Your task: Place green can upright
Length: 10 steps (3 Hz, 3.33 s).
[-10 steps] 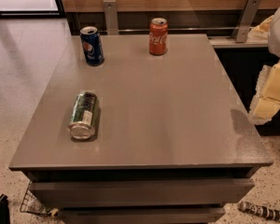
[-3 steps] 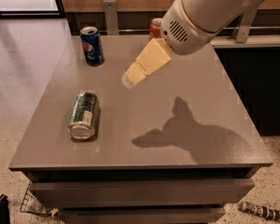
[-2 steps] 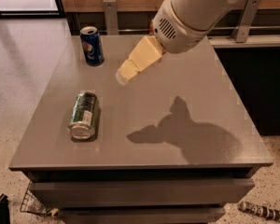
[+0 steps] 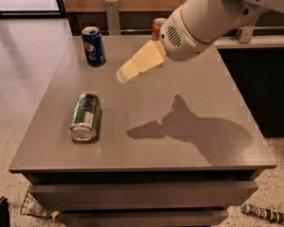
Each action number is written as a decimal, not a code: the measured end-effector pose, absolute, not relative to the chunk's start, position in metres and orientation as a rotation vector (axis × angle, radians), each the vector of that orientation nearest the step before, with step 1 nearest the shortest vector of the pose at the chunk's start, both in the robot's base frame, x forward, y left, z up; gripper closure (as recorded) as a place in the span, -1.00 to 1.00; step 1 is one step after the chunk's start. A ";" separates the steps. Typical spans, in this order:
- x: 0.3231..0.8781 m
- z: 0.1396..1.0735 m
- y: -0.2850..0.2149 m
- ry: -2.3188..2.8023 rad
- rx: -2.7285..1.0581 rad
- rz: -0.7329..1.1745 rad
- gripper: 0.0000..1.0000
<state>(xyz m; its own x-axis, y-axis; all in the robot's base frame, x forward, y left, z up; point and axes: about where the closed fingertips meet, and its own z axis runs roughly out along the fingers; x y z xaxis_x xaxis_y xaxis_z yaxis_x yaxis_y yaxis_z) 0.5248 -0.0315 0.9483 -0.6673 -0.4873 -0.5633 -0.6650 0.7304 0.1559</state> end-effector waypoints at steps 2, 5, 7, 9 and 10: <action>0.538 0.912 0.010 2.618 -0.750 0.448 -1.00; 0.524 0.895 0.053 2.858 -0.625 0.157 -1.00; 0.512 0.889 0.088 2.889 -0.644 0.086 -1.00; 0.517 0.873 0.101 2.981 -0.558 0.125 -1.00; 0.514 0.872 0.108 3.001 -0.518 0.121 -1.00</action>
Offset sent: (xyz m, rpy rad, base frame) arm 0.0182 0.0587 -0.0522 -0.1576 0.2309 -0.2458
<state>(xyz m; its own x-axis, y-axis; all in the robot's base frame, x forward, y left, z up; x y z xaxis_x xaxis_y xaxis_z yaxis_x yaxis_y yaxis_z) 0.5139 0.1075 0.8722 -0.9380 -0.3301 -0.1060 -0.3376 0.9392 0.0624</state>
